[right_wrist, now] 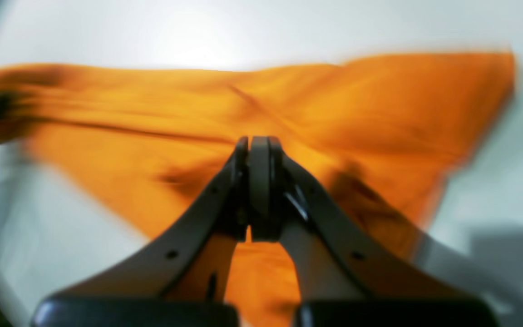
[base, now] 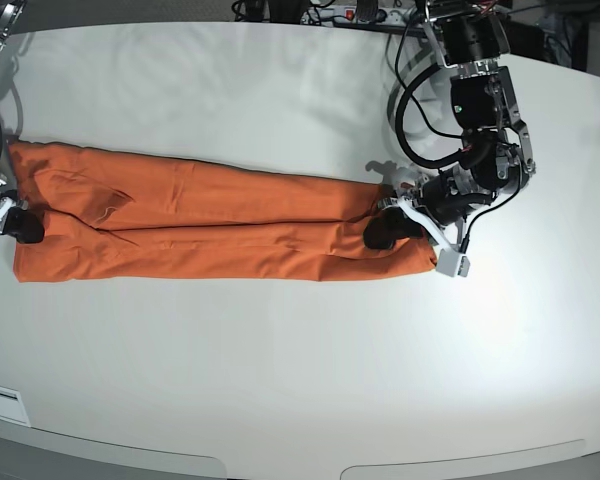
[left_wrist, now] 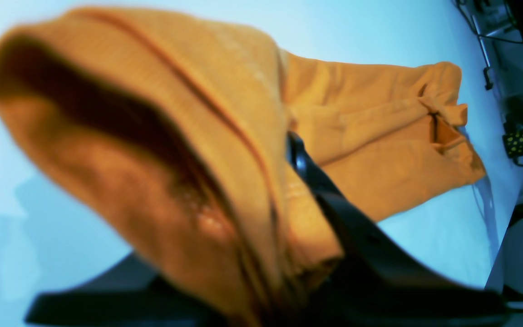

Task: Fold the T-shirt properly
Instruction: 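Lift the hem end with the left gripper and fold it toward the collar end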

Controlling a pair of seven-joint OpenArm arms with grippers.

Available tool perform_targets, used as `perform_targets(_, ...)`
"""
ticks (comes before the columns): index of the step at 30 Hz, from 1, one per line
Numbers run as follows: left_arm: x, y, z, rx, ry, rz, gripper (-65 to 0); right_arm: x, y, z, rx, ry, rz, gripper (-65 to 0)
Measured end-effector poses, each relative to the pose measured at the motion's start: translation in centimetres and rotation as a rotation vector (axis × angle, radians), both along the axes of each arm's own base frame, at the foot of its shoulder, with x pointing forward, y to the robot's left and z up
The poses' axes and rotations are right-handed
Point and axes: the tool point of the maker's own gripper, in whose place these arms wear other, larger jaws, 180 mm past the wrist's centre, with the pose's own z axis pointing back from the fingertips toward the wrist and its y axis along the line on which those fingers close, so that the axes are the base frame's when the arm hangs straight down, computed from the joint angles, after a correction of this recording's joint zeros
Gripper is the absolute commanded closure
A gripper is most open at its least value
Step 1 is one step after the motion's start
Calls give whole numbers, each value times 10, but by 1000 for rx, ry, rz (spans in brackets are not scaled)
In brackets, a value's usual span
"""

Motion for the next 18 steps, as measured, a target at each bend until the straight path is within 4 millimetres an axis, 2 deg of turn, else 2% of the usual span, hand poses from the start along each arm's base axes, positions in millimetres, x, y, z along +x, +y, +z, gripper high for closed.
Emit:
perform_targets(3, -1, -1, -1, 2, 4, -8, 0, 1, 0, -16, -74, 16, -2, 0)
perform_targets(5, -1, -2, -1, 3, 1, -12, 0, 2, 6, -18, -69, 16, 12, 0)
perform_targets(10, -1, -1, 0, 4, -1, -13, 0, -7, 11, -35, -94, 57, 29, 0)
perform_targets(14, -1, 1, 9, -17, -37, -34, 0, -9, 16, -50, -126, 25, 5, 0)
perform_targets(18, 3, 4, 13, -2, -46, -47, 0, -13, 20, -58, -131, 0, -2, 0)
